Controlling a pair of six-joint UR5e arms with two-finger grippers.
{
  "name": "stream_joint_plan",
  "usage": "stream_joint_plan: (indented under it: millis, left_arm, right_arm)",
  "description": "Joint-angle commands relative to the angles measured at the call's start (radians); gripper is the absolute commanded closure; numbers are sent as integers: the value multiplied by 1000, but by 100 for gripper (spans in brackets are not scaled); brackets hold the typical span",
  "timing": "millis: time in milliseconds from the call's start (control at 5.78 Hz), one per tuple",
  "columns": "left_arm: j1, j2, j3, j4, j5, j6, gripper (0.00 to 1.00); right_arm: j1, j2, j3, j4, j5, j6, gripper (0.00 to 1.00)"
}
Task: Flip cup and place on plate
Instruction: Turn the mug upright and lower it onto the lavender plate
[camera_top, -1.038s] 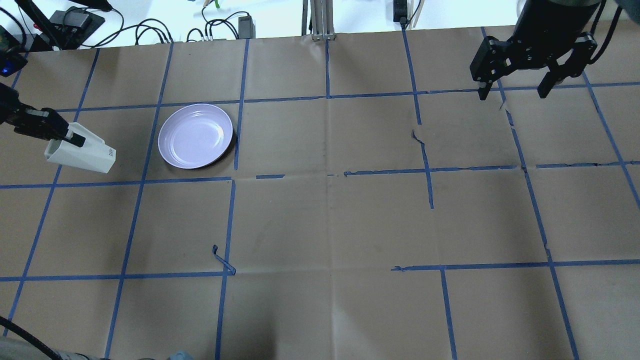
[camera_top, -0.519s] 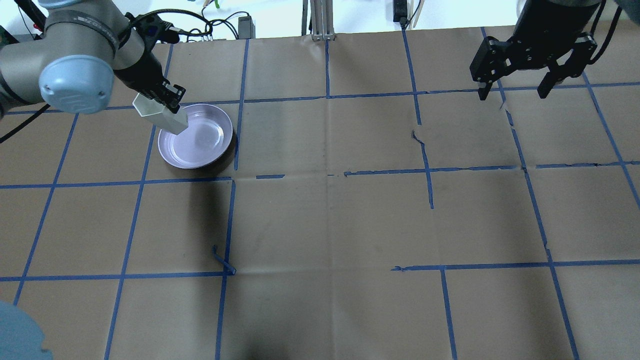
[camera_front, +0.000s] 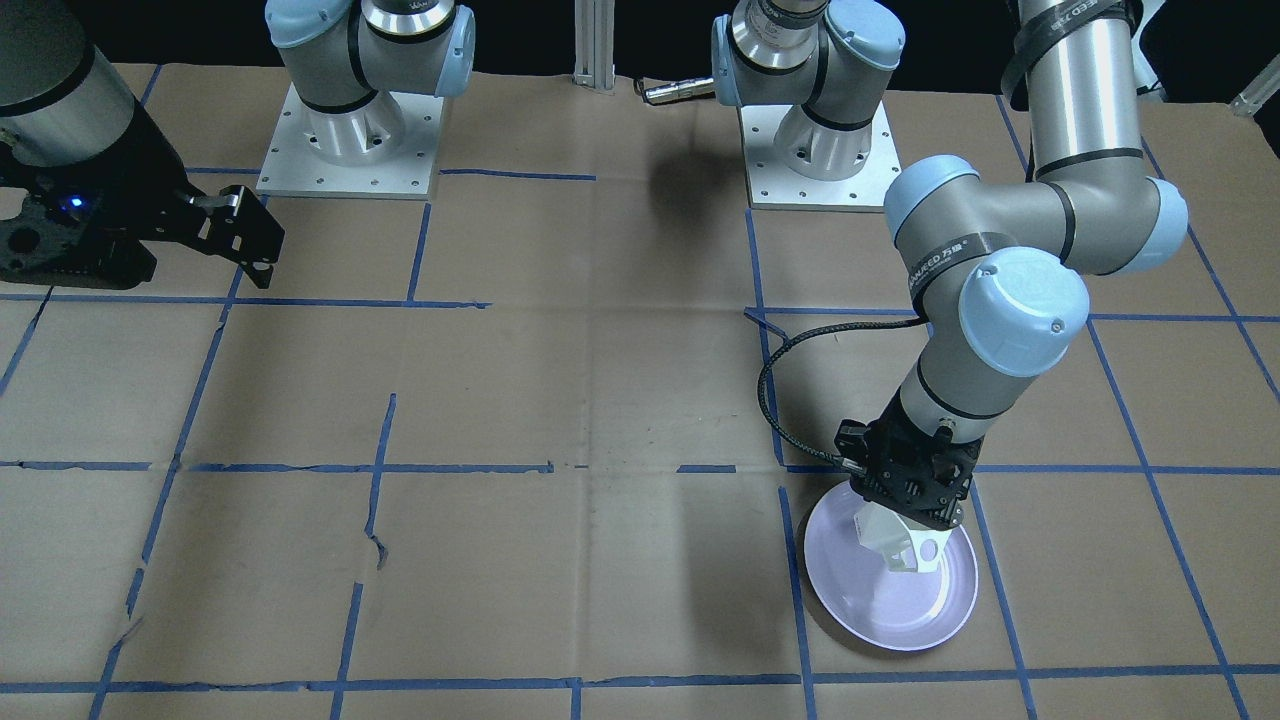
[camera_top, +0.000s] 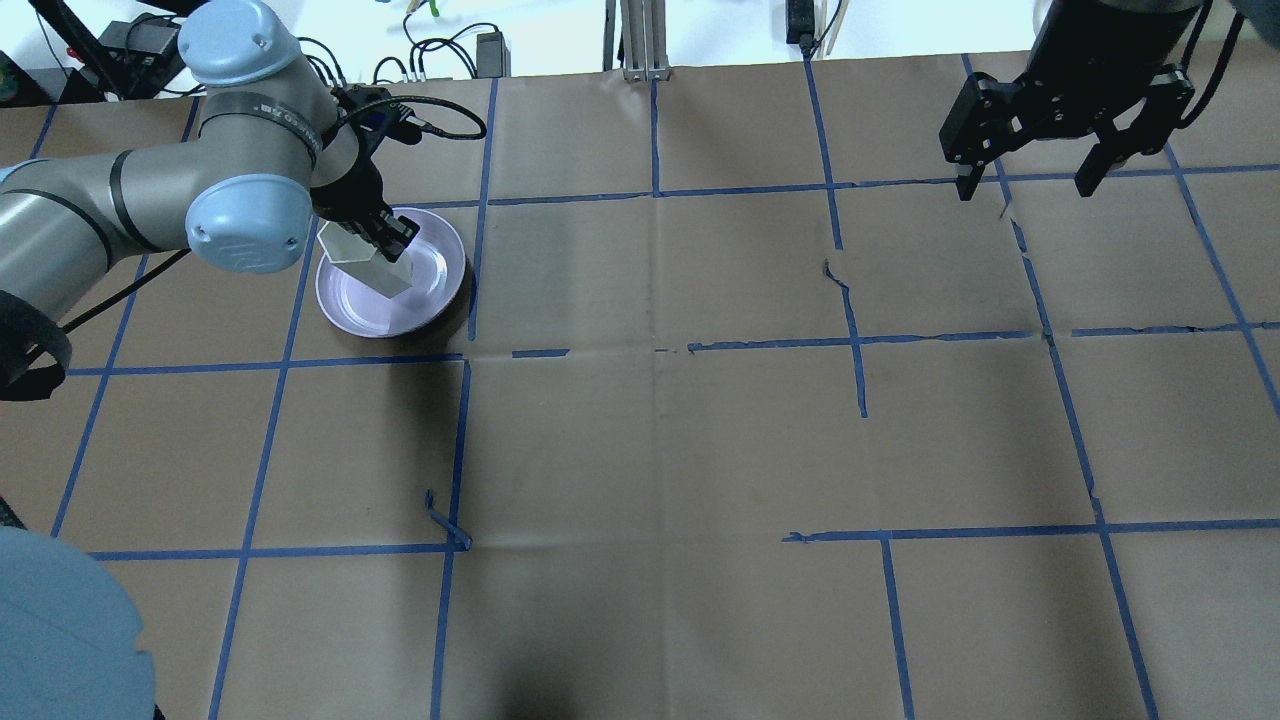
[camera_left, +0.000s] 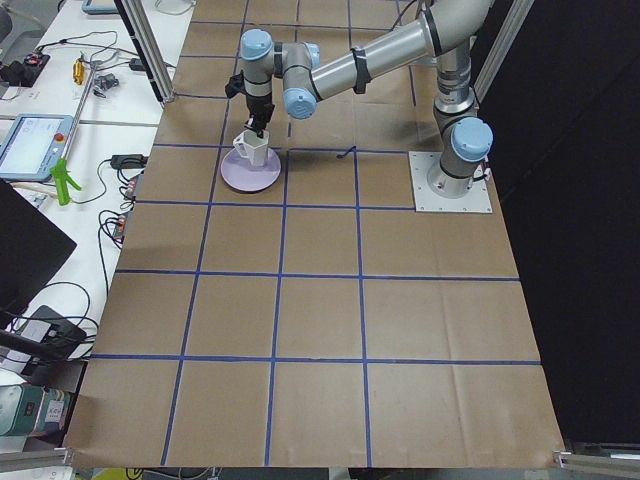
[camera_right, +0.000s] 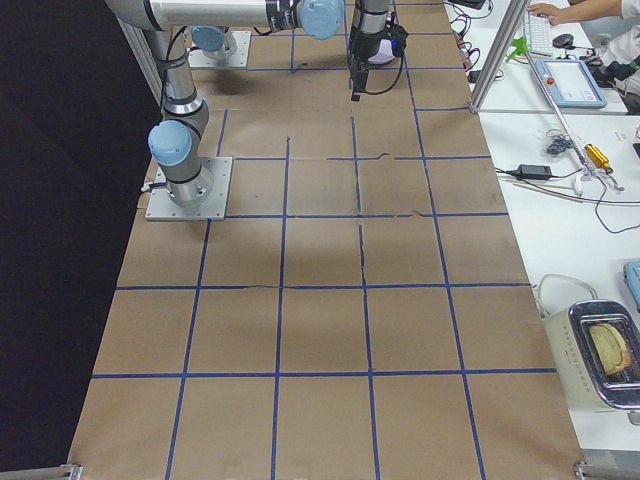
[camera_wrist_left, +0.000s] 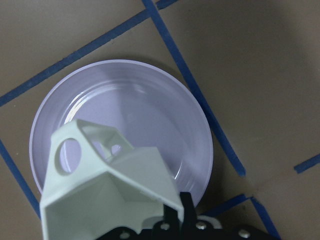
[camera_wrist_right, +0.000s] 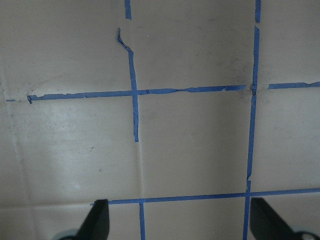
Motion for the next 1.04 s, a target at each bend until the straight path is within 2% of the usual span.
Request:
stream_joint_plan:
  millis: [0, 173, 346, 519, 865]
  left_arm:
    - [3, -31, -2, 5, 1, 2, 99]
    - [5, -37, -1, 5, 2, 3, 99]
    - [5, -53, -2, 11, 61, 3, 97]
    - [5, -65, -1, 22, 76, 3, 92]
    - [3, -65, 5, 24, 67, 3, 95]
  right_arm:
    - [0, 0, 0, 0, 0, 0, 0]
    - [0, 0, 0, 0, 0, 0, 0]
    - [0, 0, 0, 0, 0, 0, 0]
    - [0, 0, 0, 0, 0, 0, 0]
    - [0, 0, 0, 0, 0, 0, 0]
